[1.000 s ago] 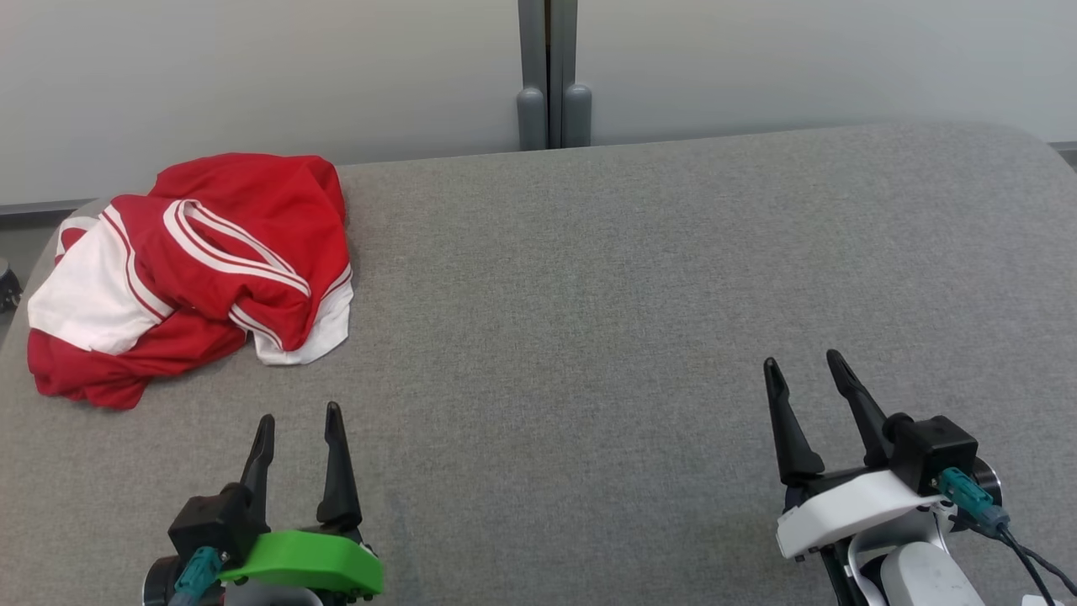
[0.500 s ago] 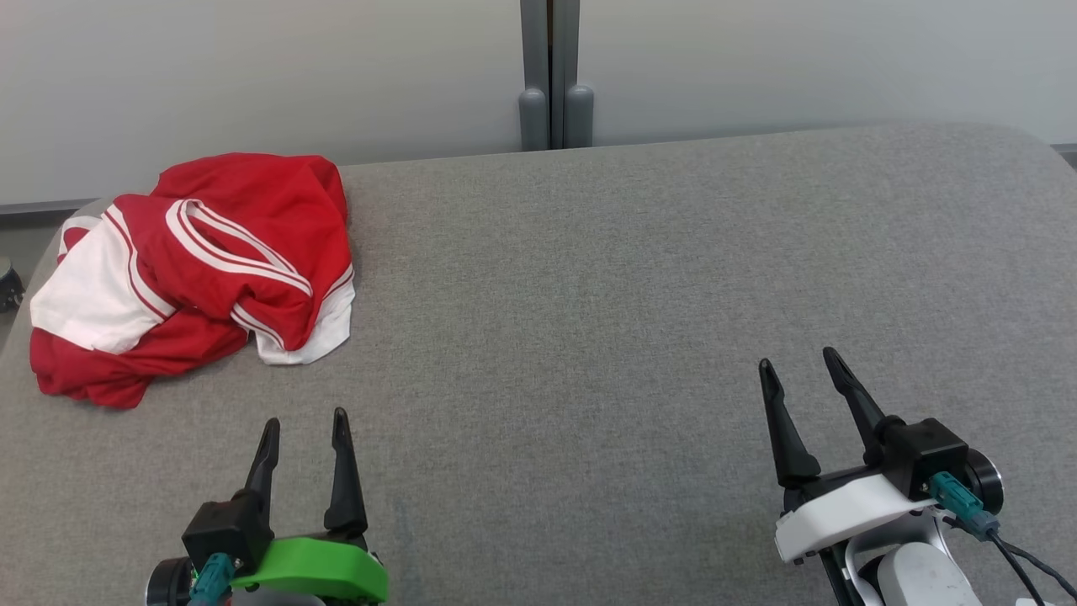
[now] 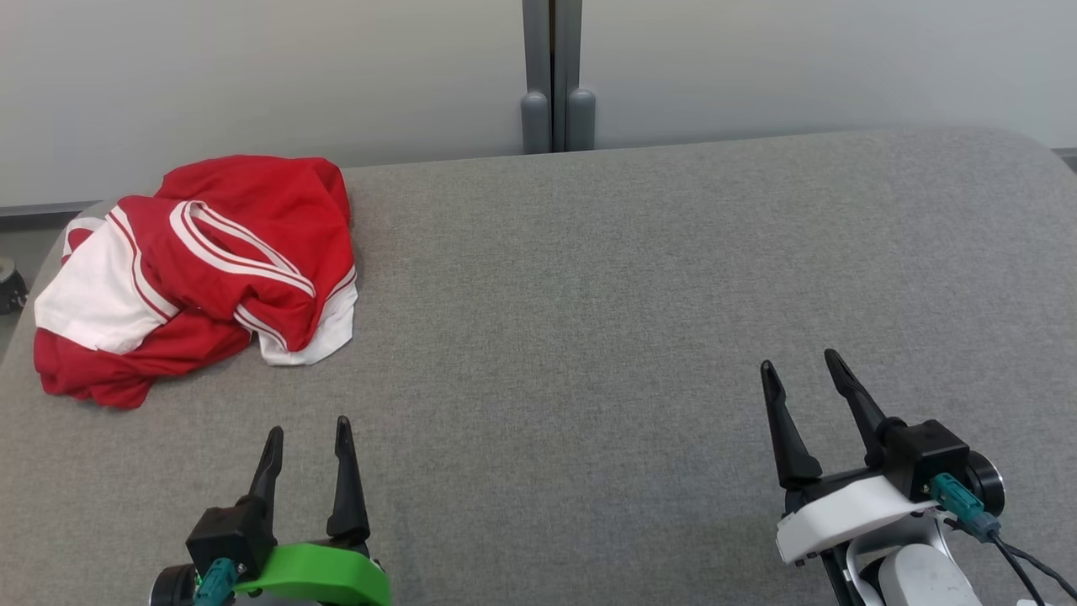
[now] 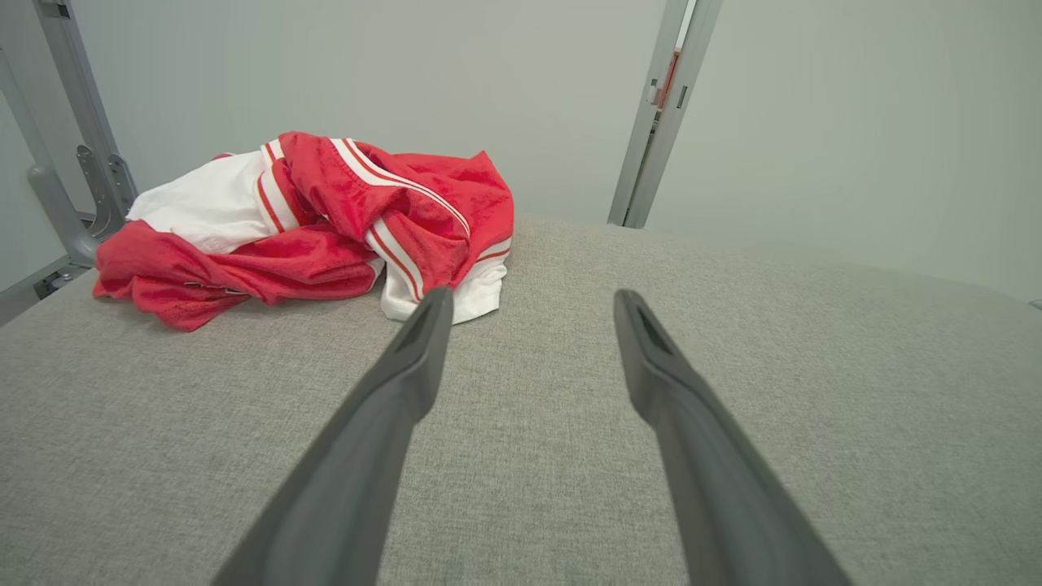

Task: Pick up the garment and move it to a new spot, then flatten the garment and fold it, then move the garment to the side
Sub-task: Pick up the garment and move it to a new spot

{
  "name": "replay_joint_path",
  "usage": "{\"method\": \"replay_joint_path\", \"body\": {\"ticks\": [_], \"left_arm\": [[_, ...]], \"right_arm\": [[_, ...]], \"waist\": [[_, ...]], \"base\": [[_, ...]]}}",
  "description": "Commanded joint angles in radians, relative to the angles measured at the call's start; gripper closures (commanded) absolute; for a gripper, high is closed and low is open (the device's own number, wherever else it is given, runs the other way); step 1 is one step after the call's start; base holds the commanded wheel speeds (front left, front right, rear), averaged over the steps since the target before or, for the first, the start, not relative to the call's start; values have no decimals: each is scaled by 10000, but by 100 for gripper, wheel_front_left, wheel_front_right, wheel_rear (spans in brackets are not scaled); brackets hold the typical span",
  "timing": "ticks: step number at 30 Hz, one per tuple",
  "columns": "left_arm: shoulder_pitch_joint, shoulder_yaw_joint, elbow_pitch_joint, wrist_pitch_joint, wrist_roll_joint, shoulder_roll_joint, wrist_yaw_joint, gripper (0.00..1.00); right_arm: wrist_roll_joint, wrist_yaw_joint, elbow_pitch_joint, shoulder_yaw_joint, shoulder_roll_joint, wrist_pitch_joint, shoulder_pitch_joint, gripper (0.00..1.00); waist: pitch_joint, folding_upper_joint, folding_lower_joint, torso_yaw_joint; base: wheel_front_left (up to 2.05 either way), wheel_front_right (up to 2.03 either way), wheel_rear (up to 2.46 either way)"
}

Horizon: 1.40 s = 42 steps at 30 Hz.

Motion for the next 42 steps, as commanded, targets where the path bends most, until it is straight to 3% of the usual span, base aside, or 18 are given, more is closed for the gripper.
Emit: {"method": "replay_joint_path", "body": {"ticks": [1,7,11,24,31,42], "left_arm": [[113,7,23,-38,-10,70,28,0],[70,-80,68,-37,0,70,3,0],[-42,-163,58,-37,23,68,27,0],[58,-59,-83,-26,262,65,-37,0],[215,40,-118,-26,317,61,-68,0],[231,59,-335,-26,201,58,6,0]], "right_arm": [[-30,1,20,-12,-42,-35,107,0],[-74,1,-28,-73,-40,-35,145,0],[-127,1,-113,-103,-37,-35,228,0],[58,1,-113,7,-37,-35,339,0],[148,1,-38,174,-40,-35,318,0],[-6,1,-49,233,-47,-35,145,0]], "waist": [[-5,0,0,8],[-3,0,0,176],[-17,0,0,634],[-109,0,0,3533],[-169,0,0,4629],[71,0,0,4827]], "base": [[0,0,0],[0,0,0],[0,0,0],[0,0,0],[0,0,0],[0,0,0]]}}
